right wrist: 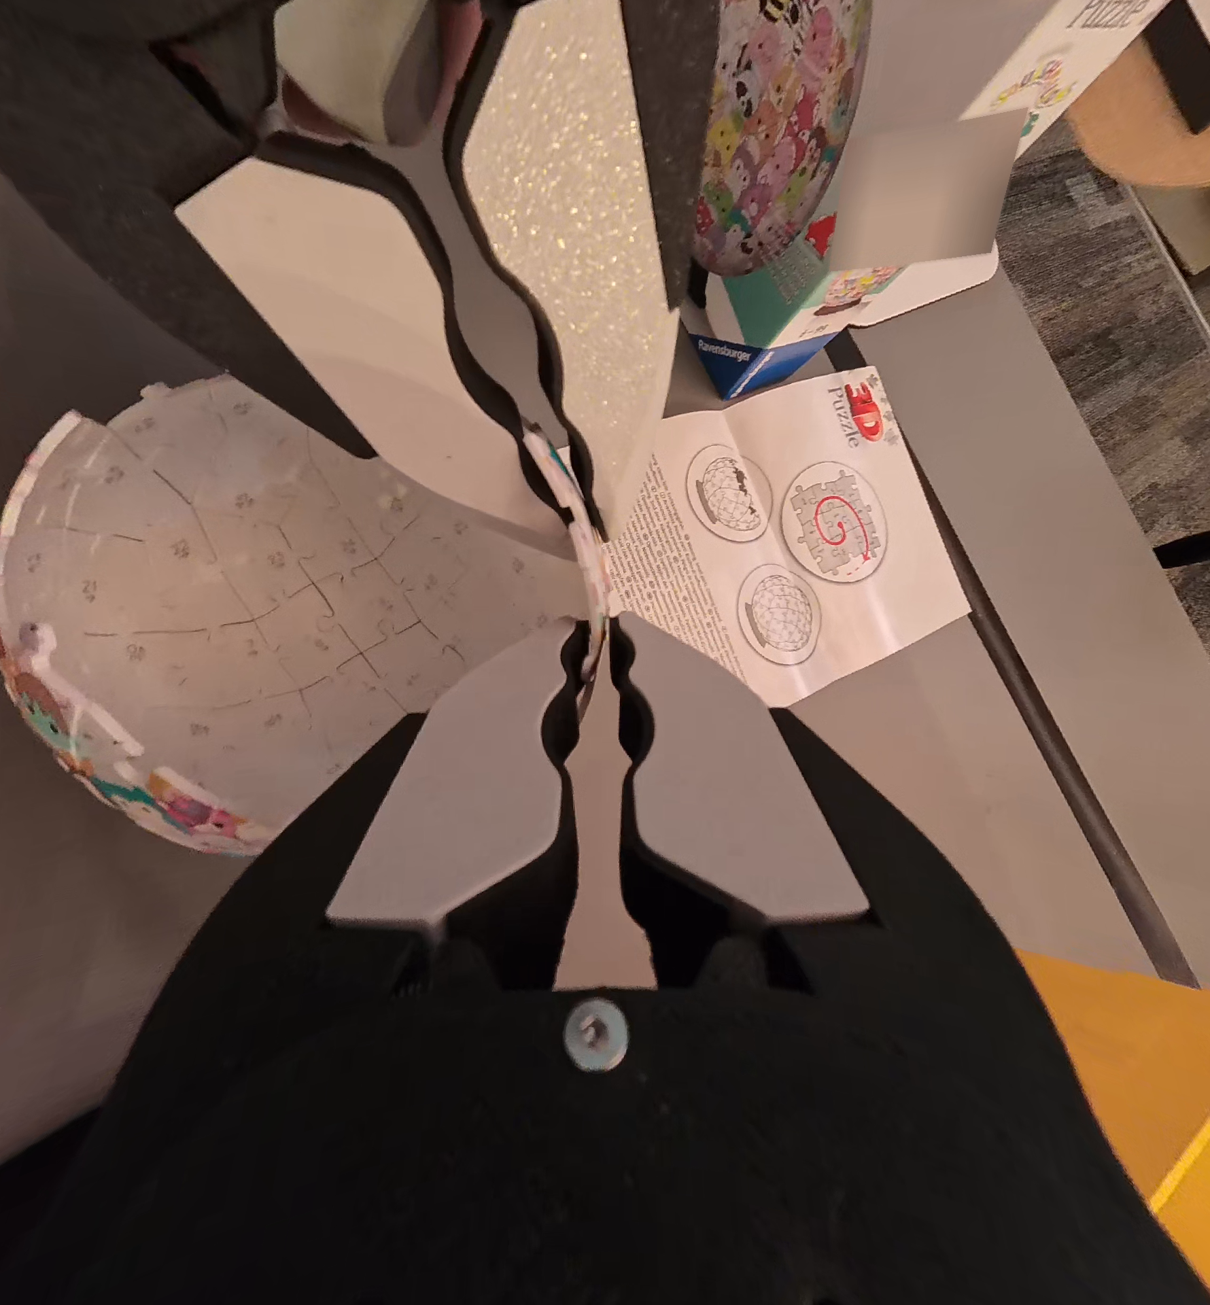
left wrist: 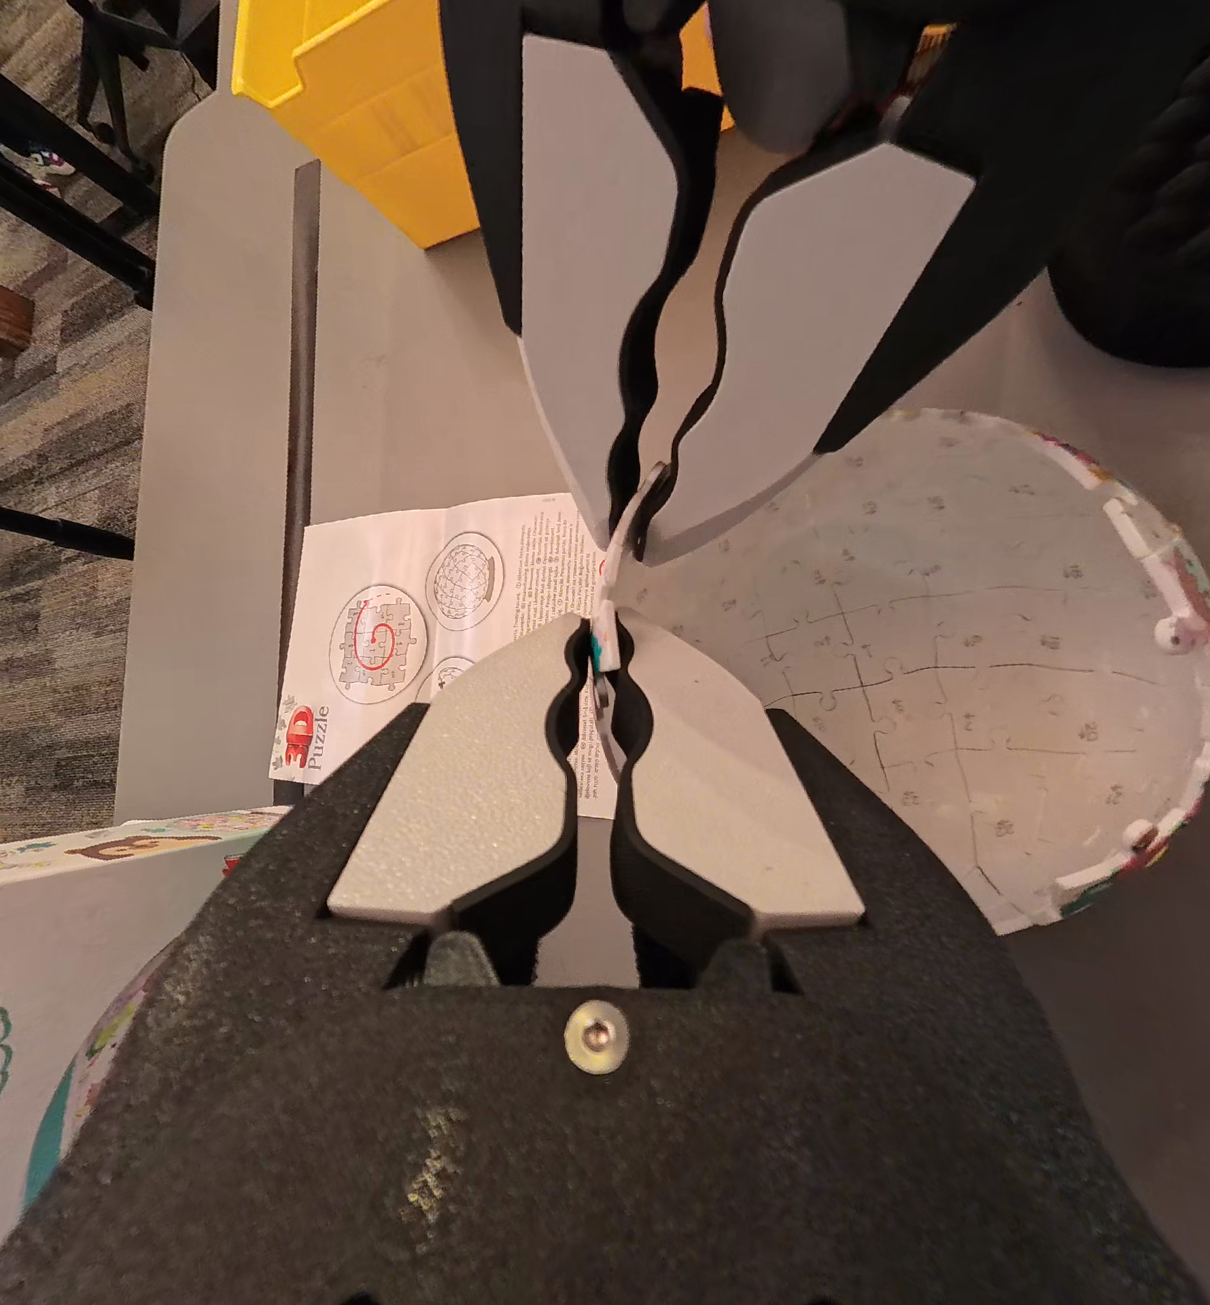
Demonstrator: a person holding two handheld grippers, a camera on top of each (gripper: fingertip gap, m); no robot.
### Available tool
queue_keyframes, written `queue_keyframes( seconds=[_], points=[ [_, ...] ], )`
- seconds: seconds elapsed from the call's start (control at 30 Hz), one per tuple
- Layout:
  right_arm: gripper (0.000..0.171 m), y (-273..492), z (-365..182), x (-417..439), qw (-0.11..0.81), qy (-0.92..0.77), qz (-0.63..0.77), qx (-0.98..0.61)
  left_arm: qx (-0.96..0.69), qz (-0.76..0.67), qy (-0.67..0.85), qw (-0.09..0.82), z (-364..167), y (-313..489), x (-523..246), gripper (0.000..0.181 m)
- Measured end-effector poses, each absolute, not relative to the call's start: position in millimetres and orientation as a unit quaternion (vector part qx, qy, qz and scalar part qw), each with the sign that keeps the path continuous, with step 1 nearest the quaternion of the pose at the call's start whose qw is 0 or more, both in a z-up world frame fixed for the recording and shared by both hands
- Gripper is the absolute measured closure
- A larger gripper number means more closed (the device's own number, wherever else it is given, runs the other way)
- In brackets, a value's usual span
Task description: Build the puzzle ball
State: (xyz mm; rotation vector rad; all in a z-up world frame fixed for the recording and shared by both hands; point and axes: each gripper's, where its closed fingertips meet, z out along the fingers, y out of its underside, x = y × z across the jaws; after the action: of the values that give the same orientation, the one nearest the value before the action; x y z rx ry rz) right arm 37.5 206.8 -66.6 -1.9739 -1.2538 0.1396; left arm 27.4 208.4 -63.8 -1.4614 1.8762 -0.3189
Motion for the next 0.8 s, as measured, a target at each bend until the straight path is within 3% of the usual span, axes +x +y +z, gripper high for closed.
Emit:
queue_keyframes(
  seconds=[0.53,0.7,0.8],
  points=[
    [0.165,208.0,-68.6,35.9,0.399,-0.486,0.043,-0.776,-0.569,-0.124,0.728,0.361,-64.2,207.6,26.9,0.178],
    [0.147,197.2,-48.3,38.5,0.411,-0.458,0.097,-0.782,-0.575,-0.125,0.725,0.359,-64.6,208.3,27.0,0.179],
    [0.147,194.9,-34.1,52.4,0.421,-0.433,0.083,-0.793,-0.575,-0.124,0.725,0.359,-64.7,208.2,27.3,0.178]
  ],
)
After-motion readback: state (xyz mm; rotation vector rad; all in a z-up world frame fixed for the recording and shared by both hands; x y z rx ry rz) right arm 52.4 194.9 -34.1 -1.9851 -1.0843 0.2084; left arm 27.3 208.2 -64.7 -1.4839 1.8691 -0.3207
